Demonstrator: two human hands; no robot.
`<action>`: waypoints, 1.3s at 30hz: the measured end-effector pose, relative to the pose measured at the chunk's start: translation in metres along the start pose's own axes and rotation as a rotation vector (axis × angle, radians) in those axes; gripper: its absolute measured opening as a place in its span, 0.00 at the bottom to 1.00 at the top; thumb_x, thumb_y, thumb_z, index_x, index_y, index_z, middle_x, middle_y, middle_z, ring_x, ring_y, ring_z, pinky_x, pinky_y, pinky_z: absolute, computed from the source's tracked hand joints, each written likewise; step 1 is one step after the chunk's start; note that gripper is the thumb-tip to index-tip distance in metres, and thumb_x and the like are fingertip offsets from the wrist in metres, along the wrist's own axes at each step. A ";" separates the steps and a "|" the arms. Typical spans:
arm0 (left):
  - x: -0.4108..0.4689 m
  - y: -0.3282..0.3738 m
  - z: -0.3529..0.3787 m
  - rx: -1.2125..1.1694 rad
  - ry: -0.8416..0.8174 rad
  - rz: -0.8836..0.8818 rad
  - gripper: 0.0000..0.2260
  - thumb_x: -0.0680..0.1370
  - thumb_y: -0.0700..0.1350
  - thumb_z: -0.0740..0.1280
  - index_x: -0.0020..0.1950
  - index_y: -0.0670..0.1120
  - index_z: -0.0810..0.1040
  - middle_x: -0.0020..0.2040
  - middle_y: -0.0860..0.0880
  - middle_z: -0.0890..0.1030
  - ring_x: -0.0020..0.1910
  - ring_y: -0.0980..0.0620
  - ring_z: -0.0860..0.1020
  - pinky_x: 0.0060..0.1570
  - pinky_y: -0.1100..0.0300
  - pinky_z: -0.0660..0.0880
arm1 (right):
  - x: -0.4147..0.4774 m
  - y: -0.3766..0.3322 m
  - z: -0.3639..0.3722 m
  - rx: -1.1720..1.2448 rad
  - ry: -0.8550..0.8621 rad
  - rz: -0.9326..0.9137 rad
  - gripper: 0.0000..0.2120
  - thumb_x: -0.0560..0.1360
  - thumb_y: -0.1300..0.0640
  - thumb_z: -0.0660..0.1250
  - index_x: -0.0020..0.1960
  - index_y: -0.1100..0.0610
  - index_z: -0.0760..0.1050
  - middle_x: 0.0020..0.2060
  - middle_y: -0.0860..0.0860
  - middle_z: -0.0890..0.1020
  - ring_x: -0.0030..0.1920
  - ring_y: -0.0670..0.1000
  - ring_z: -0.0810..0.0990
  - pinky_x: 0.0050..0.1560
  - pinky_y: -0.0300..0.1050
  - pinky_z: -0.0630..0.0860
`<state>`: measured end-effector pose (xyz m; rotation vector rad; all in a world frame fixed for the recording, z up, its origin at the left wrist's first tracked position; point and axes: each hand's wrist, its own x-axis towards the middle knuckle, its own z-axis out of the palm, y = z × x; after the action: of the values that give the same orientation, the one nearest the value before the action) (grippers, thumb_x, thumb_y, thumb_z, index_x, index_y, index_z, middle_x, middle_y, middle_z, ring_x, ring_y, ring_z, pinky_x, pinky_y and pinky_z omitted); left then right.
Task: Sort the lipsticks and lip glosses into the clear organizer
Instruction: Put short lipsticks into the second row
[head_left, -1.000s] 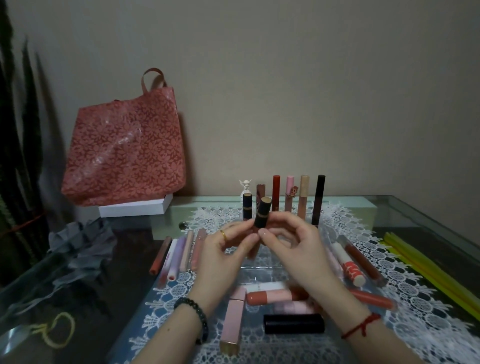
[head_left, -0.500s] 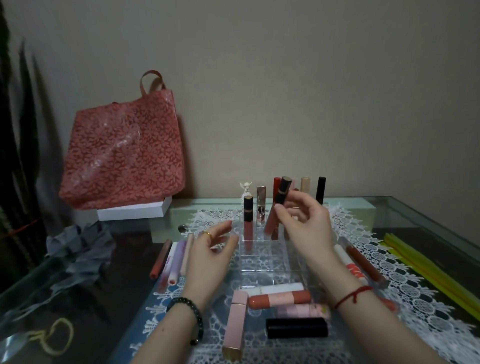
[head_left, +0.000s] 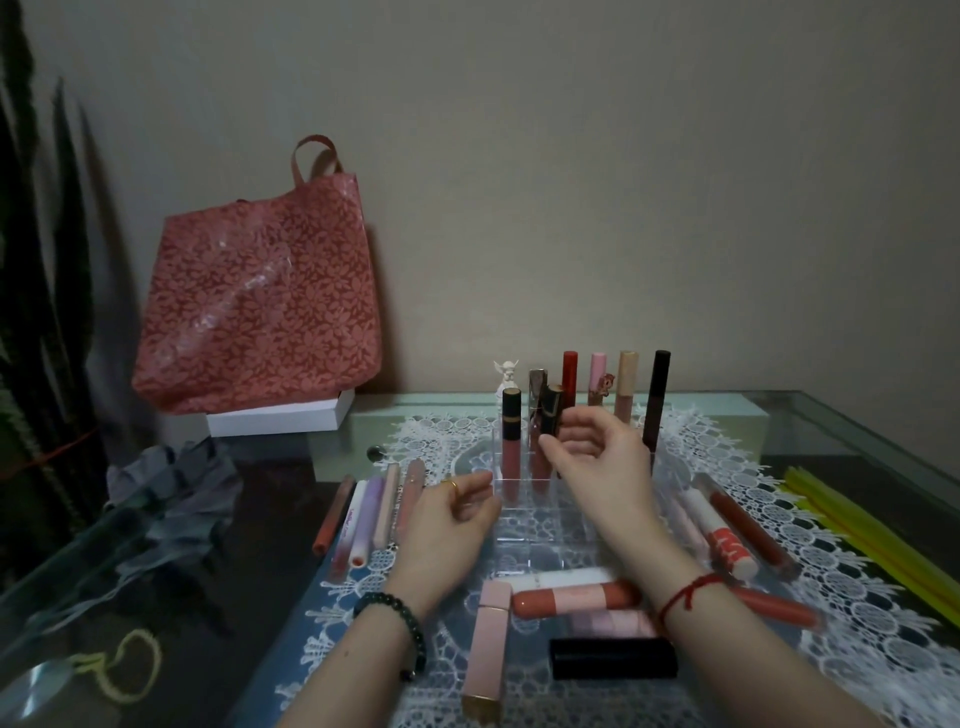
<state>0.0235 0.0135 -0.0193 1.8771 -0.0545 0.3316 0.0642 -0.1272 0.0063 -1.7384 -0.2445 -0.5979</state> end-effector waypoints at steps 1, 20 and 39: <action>0.000 0.000 0.000 0.002 0.003 0.001 0.15 0.75 0.41 0.65 0.62 0.46 0.72 0.49 0.58 0.76 0.49 0.67 0.73 0.42 0.78 0.71 | -0.001 0.000 0.001 0.004 -0.007 0.003 0.11 0.68 0.62 0.71 0.46 0.52 0.73 0.36 0.45 0.78 0.35 0.40 0.76 0.34 0.24 0.72; 0.001 0.000 -0.001 0.080 -0.006 0.041 0.16 0.75 0.43 0.63 0.63 0.48 0.71 0.51 0.59 0.74 0.46 0.70 0.71 0.39 0.77 0.71 | -0.001 0.002 0.003 0.010 -0.027 0.028 0.14 0.67 0.63 0.72 0.43 0.47 0.71 0.35 0.47 0.78 0.34 0.41 0.78 0.34 0.30 0.76; -0.003 0.002 -0.001 0.063 -0.002 0.018 0.14 0.75 0.44 0.64 0.61 0.48 0.73 0.46 0.64 0.74 0.46 0.69 0.72 0.34 0.80 0.68 | -0.012 -0.055 -0.083 -0.077 -0.250 -0.006 0.13 0.68 0.58 0.71 0.50 0.48 0.75 0.41 0.46 0.81 0.36 0.43 0.80 0.36 0.30 0.76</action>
<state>0.0200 0.0132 -0.0182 1.9404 -0.0628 0.3474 0.0067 -0.1908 0.0593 -1.8878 -0.4067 -0.3975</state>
